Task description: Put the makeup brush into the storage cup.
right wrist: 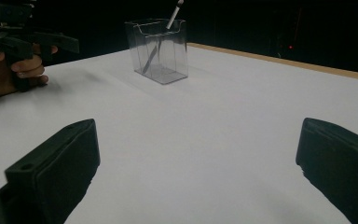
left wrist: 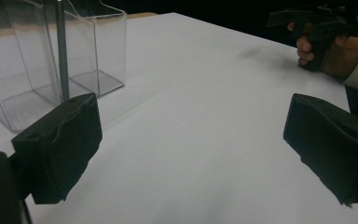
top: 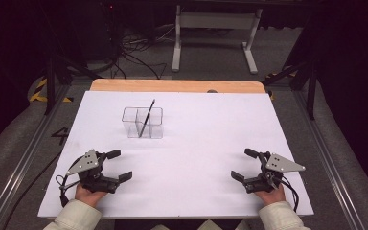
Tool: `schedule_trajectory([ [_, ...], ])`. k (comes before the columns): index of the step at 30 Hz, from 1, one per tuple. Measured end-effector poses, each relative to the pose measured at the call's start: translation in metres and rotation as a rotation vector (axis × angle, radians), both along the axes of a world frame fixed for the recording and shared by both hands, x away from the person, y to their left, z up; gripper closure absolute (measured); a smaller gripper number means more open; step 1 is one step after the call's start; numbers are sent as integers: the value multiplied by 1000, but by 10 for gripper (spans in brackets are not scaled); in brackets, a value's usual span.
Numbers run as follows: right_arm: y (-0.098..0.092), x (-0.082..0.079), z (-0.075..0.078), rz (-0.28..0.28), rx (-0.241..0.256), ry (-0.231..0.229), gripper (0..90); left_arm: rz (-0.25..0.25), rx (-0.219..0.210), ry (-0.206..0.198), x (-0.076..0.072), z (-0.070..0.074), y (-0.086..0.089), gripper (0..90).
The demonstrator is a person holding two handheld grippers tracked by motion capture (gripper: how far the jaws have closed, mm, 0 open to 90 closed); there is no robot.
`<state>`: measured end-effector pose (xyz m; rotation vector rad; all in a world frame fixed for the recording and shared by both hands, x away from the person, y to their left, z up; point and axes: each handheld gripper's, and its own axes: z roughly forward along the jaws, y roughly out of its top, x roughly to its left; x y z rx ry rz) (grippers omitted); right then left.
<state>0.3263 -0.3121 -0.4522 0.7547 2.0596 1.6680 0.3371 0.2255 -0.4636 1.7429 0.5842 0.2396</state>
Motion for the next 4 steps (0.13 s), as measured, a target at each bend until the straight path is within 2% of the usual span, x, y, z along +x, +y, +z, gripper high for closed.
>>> schedule_trajectory([
  [4,0,0,0,2,-2,2,0,0,-6,1,1,0,1,49],
])
